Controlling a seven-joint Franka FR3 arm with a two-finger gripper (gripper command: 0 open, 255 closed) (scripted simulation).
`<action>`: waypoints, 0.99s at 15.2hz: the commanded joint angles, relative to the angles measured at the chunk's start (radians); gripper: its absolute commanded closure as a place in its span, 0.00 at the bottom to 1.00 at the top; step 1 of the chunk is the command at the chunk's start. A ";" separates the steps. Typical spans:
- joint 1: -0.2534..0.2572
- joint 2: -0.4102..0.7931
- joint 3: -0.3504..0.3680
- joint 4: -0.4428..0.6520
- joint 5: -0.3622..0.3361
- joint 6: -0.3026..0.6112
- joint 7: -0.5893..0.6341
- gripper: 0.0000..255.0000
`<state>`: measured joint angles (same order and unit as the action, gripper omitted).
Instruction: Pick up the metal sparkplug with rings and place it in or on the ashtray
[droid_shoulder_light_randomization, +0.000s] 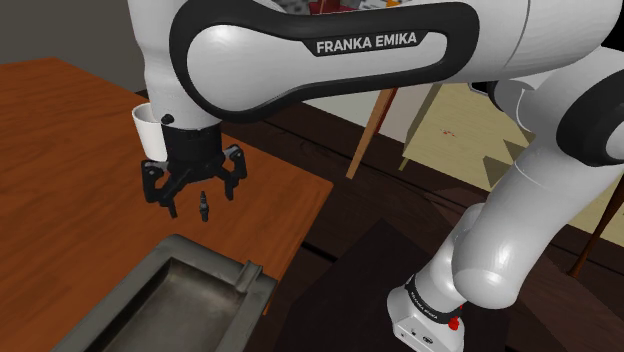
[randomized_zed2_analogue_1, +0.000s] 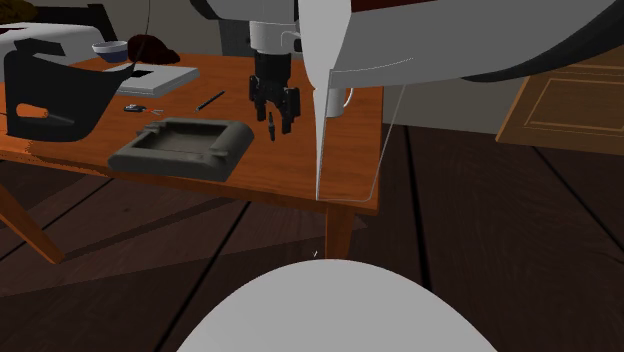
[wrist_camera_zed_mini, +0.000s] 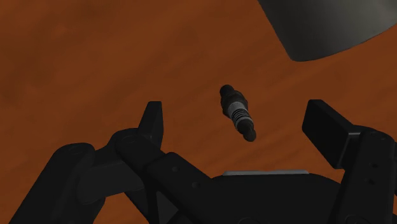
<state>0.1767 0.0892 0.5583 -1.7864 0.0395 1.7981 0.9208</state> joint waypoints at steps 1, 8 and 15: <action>0.000 0.000 0.000 0.000 0.000 0.000 0.000 0.00; 0.000 0.000 0.000 -0.001 0.000 0.000 0.000 1.00; 0.000 -0.004 0.000 0.049 0.002 -0.052 0.002 1.00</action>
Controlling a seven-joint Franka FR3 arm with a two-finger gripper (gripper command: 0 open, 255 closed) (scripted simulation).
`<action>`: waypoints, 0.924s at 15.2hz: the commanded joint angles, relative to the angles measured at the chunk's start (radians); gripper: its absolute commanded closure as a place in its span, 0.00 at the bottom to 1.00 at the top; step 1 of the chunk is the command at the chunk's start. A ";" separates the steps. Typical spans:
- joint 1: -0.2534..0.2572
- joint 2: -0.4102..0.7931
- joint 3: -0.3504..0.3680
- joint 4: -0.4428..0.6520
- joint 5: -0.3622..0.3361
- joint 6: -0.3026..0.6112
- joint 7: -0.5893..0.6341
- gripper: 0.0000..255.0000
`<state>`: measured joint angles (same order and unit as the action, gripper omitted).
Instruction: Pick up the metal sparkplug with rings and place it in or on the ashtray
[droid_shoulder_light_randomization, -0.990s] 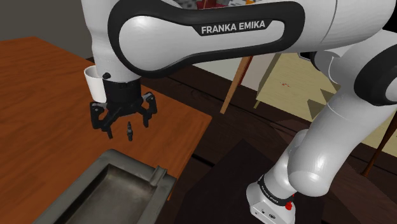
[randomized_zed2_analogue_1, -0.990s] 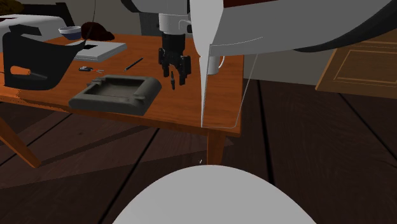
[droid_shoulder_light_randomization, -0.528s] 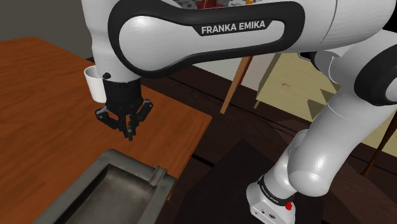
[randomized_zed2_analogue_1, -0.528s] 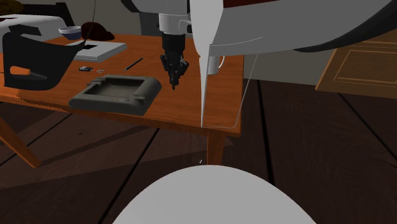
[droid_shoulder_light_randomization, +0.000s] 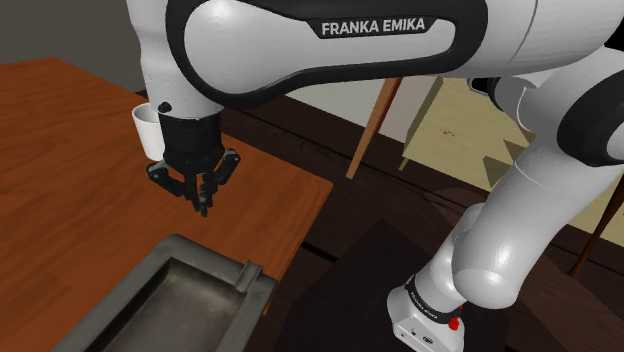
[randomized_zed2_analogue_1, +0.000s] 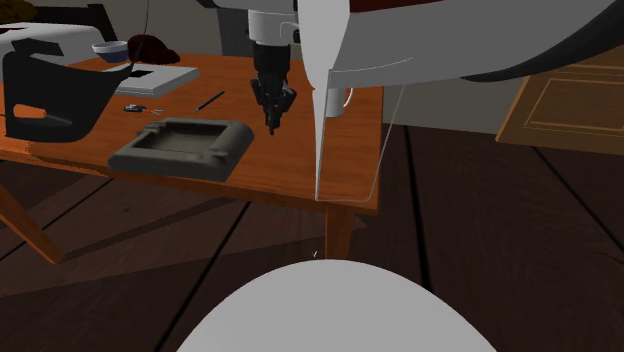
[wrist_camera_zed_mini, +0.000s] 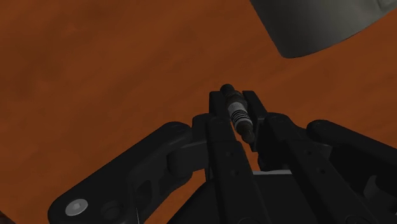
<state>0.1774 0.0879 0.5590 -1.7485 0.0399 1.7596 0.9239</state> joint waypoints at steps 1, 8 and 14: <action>-0.001 -0.004 0.000 0.024 0.002 -0.027 0.000 1.00; 0.001 0.001 0.001 0.123 -0.001 -0.122 0.007 1.00; 0.007 0.017 0.004 0.221 -0.009 -0.207 0.019 1.00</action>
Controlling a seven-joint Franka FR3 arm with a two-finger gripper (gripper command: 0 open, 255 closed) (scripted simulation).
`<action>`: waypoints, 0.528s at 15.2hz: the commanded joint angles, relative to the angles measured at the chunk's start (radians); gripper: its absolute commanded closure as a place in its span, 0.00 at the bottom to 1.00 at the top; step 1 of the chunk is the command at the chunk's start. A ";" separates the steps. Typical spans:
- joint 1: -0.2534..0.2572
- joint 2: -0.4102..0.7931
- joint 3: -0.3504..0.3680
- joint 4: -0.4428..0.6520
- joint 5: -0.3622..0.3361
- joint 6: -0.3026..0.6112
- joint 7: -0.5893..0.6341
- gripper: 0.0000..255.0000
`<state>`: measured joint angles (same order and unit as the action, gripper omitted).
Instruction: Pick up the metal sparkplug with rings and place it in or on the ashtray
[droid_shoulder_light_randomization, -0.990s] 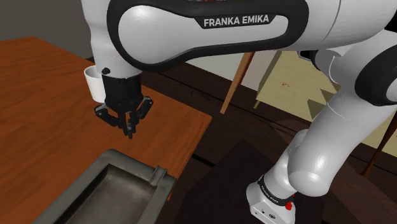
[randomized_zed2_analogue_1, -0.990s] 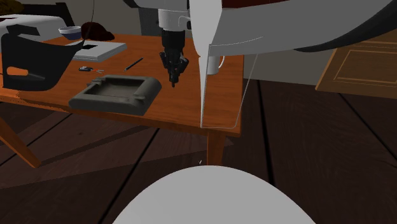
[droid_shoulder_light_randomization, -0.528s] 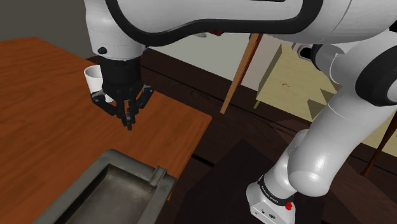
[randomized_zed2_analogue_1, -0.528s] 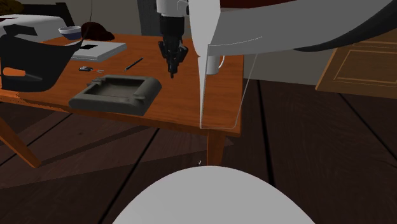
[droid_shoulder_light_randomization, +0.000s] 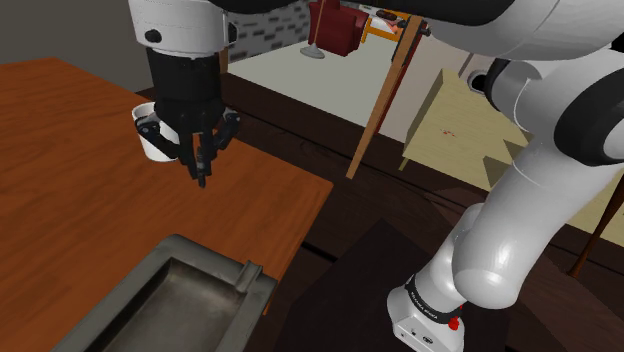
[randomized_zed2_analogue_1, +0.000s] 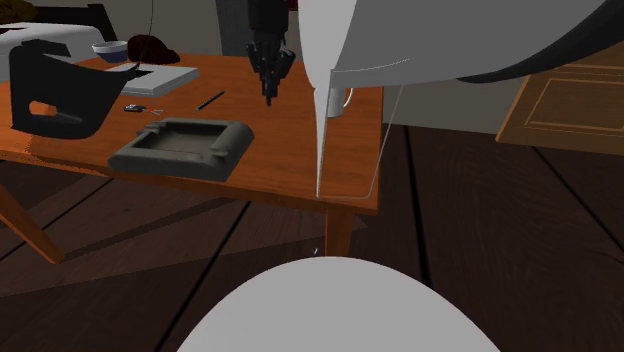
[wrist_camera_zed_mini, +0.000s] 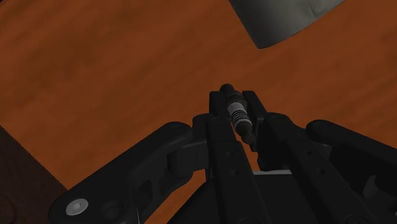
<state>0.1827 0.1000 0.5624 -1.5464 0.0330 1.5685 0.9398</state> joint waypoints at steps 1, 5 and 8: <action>0.003 0.008 0.001 0.037 -0.004 -0.030 0.005 1.00; 0.009 0.025 0.004 0.106 -0.013 -0.084 0.014 1.00; 0.044 0.008 0.032 0.085 -0.003 -0.073 0.078 1.00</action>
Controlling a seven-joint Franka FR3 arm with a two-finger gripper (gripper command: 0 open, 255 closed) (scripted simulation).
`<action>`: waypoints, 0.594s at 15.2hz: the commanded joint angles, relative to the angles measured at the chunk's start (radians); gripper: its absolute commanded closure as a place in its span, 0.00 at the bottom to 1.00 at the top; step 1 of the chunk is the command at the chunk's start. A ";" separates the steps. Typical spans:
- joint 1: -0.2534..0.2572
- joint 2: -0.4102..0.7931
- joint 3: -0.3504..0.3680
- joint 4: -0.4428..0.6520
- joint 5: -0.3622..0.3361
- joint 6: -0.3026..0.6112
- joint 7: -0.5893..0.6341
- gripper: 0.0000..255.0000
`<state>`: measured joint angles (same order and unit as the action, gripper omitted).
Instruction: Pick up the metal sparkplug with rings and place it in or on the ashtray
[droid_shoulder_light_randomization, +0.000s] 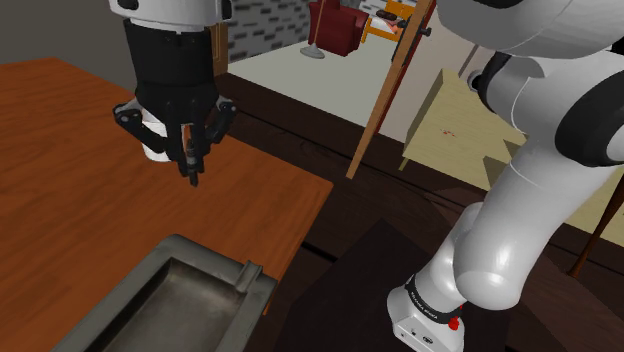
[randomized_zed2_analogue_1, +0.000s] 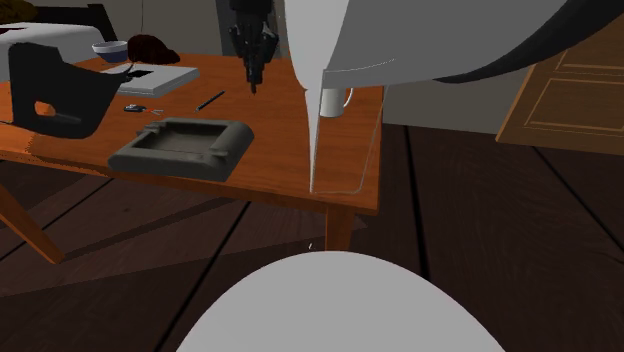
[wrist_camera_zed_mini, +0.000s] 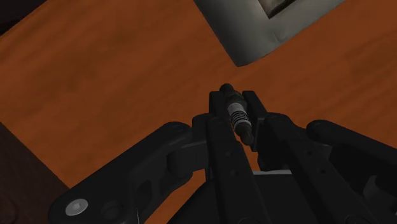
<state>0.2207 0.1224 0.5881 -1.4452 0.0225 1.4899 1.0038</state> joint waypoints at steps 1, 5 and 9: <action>0.018 -0.017 0.016 -0.021 0.010 0.008 0.036 1.00; 0.071 -0.016 0.057 -0.024 0.011 0.018 0.129 1.00; 0.133 0.005 0.098 -0.005 -0.003 0.024 0.231 1.00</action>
<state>0.3429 0.1321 0.6783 -1.4455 0.0173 1.5116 1.2138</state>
